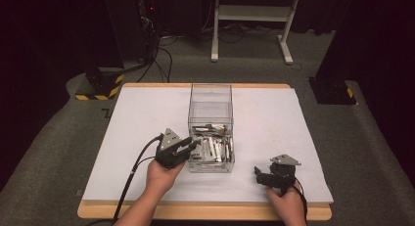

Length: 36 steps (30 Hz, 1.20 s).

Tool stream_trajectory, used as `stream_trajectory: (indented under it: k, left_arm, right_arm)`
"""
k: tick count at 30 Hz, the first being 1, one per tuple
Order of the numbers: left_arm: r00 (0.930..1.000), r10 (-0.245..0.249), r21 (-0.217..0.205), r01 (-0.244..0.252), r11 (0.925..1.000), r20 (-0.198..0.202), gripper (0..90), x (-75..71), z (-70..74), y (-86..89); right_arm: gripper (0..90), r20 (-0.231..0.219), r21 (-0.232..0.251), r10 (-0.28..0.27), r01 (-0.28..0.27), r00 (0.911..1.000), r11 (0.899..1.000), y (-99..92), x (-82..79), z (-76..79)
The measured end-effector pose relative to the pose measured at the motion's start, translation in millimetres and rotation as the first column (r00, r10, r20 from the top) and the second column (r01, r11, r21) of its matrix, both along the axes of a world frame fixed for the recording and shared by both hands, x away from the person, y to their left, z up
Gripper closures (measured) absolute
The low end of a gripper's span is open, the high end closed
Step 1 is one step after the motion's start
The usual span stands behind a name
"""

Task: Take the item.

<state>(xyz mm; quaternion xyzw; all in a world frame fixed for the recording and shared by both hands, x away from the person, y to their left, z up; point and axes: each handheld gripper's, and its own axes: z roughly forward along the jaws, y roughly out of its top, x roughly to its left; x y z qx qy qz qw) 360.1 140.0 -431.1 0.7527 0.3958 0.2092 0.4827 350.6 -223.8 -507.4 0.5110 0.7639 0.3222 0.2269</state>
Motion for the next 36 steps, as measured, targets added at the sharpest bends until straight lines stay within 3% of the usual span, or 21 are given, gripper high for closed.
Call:
stream_trajectory:
  k: [20,36]
  left_arm:
    - [0.9995,0.022,-0.049,-0.02,0.9986,0.021,87.9,-5.5,-6.1,2.4]
    - [0.9984,0.041,-0.096,-0.038,0.9946,0.038,89.2,-7.2,-2.7,4.9]
  right_arm:
    - [10.5,0.004,-0.001,0.004,-0.004,1.0,1.0,-0.2,0.1,-0.2]
    - [10.5,0.003,0.0,0.001,-0.001,1.0,1.0,-0.1,-0.2,-0.2]
